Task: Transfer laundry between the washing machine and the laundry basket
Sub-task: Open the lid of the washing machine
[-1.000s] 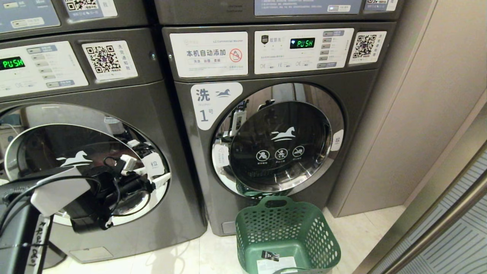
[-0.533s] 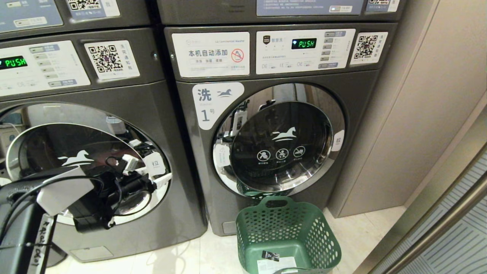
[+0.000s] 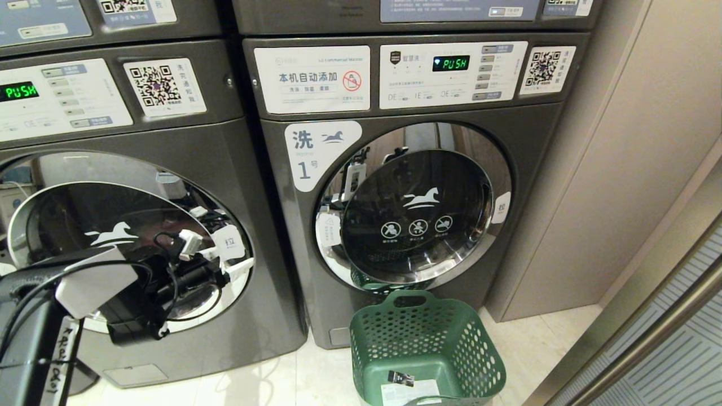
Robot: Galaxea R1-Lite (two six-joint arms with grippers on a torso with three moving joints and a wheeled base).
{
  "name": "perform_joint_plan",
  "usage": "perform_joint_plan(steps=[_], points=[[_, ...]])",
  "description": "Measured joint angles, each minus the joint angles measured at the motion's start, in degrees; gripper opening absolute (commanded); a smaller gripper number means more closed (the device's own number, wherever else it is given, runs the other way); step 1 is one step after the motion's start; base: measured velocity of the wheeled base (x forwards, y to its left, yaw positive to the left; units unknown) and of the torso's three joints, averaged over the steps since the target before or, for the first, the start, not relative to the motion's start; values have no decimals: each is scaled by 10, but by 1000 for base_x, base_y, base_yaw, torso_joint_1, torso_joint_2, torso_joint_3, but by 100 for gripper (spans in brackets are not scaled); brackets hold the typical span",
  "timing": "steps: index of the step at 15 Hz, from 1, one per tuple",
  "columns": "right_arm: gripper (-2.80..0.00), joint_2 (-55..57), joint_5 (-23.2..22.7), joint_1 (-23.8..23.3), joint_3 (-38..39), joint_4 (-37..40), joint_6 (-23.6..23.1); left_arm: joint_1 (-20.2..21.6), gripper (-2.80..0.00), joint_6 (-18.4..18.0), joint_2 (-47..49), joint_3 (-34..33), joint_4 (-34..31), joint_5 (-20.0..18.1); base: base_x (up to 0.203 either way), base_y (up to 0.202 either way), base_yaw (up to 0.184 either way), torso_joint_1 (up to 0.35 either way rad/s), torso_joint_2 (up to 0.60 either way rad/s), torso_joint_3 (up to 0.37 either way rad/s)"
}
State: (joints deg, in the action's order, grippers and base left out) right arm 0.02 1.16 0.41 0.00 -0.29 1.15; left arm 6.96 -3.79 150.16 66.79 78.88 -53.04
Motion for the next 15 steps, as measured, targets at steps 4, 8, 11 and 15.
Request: perform_joint_plan(steps=[4,8,11,15], points=[[-280,0,0,0,0,0,0,0,0,0,-2,-23,25,-17,0,0,0,0,0,0],[-280,0,0,0,0,0,0,0,0,0,-3,-32,35,-21,0,0,0,0,0,0],[-280,0,0,0,0,0,0,0,0,0,-3,-34,38,-29,0,0,0,0,0,0],[-280,0,0,0,0,0,0,0,0,-1,-5,-54,52,-30,0,0,0,0,0,0]])
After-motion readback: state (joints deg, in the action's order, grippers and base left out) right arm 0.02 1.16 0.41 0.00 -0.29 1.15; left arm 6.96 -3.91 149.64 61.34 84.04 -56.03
